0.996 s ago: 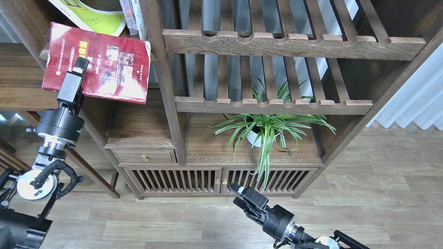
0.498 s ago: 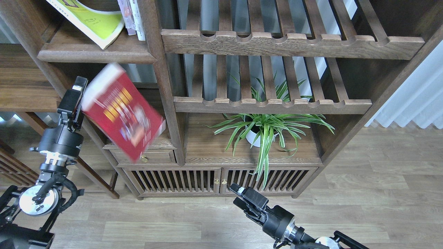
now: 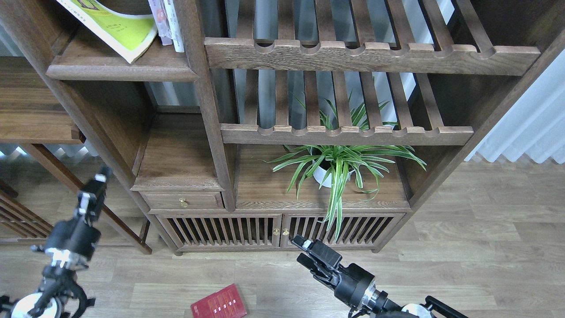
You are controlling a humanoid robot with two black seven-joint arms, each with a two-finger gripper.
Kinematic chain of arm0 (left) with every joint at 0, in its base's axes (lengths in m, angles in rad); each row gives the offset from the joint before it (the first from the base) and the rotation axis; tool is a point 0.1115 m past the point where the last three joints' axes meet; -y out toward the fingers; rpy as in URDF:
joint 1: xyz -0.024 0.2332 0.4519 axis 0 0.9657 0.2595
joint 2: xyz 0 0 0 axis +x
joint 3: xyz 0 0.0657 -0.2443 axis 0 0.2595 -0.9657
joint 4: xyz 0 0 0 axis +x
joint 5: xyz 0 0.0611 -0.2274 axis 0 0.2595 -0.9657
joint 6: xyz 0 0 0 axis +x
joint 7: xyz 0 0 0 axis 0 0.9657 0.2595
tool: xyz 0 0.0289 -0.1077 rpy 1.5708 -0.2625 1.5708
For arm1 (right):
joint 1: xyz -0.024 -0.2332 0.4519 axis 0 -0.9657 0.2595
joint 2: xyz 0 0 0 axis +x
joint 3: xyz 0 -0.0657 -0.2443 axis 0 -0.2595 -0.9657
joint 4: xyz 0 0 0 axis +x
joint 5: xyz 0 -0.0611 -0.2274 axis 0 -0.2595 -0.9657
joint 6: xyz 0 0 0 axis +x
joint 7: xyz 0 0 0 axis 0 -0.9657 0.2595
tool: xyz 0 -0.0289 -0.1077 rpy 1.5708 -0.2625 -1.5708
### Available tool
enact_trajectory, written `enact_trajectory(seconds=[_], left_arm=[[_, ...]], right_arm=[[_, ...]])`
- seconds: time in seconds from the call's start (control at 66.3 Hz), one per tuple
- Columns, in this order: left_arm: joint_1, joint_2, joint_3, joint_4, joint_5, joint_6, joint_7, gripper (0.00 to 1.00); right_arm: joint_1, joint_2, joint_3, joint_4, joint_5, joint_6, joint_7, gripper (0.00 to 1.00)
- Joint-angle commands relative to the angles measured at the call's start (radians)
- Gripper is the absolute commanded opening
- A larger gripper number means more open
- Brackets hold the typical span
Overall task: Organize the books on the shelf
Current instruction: 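Lower the left gripper down and away from the upper shelf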
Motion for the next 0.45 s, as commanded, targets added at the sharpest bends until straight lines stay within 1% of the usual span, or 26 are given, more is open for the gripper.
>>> enact_trajectory(seconds=[0.0, 0.03, 0.045, 0.06, 0.075, 0.106, 0.121, 0.151, 0.196, 0.226, 0.302, 0.362, 0.437], left_arm=[[0.015, 0.050, 0.075, 0.001, -0.051, 0.000, 0.051, 0.10], [0.015, 0.059, 0.095, -0.001, -0.051, 0.000, 0.058, 0.22], [0.015, 0.064, 0.106, -0.002, -0.049, 0.000, 0.063, 0.34], [0.015, 0.065, 0.109, -0.002, -0.046, 0.000, 0.063, 0.38], [0.013, 0.068, 0.117, -0.004, -0.040, 0.000, 0.064, 0.51], [0.013, 0.071, 0.121, -0.005, -0.035, 0.000, 0.066, 0.58], [0.012, 0.071, 0.123, -0.005, -0.023, 0.000, 0.069, 0.65], [0.013, 0.073, 0.120, -0.004, -0.011, 0.000, 0.072, 0.70], [0.015, 0.076, 0.118, -0.004, -0.003, 0.000, 0.072, 0.75], [0.015, 0.079, 0.121, -0.004, 0.000, 0.000, 0.074, 0.82], [0.015, 0.079, 0.121, -0.004, 0.001, 0.000, 0.074, 0.94], [0.015, 0.076, 0.121, -0.008, 0.000, 0.000, 0.074, 0.99], [0.015, 0.076, 0.120, -0.008, 0.000, 0.000, 0.074, 1.00]], right_arm=[[0.011, 0.014, 0.015, 0.003, 0.001, 0.000, 0.006, 0.99], [0.011, 0.014, 0.015, 0.003, 0.001, 0.000, 0.006, 0.99], [0.011, 0.014, 0.015, 0.003, 0.001, 0.000, 0.006, 0.99], [0.011, 0.014, 0.013, 0.003, 0.001, 0.000, 0.006, 0.99], [0.009, 0.014, 0.013, 0.003, 0.001, 0.000, 0.006, 0.99], [0.009, 0.014, 0.013, 0.003, 0.001, 0.000, 0.006, 0.99], [0.009, 0.015, 0.015, 0.003, 0.001, 0.000, 0.006, 0.99], [0.011, 0.015, 0.015, 0.003, 0.001, 0.000, 0.006, 0.99], [0.011, 0.015, 0.015, 0.006, 0.001, 0.000, 0.006, 0.99], [0.012, 0.015, 0.016, 0.006, 0.001, 0.000, 0.006, 0.99], [0.014, 0.015, 0.016, 0.007, 0.001, 0.000, 0.006, 0.99], [0.014, 0.014, 0.016, 0.009, 0.001, 0.000, 0.006, 0.99], [0.014, 0.014, 0.015, 0.011, 0.001, 0.000, 0.006, 0.99]])
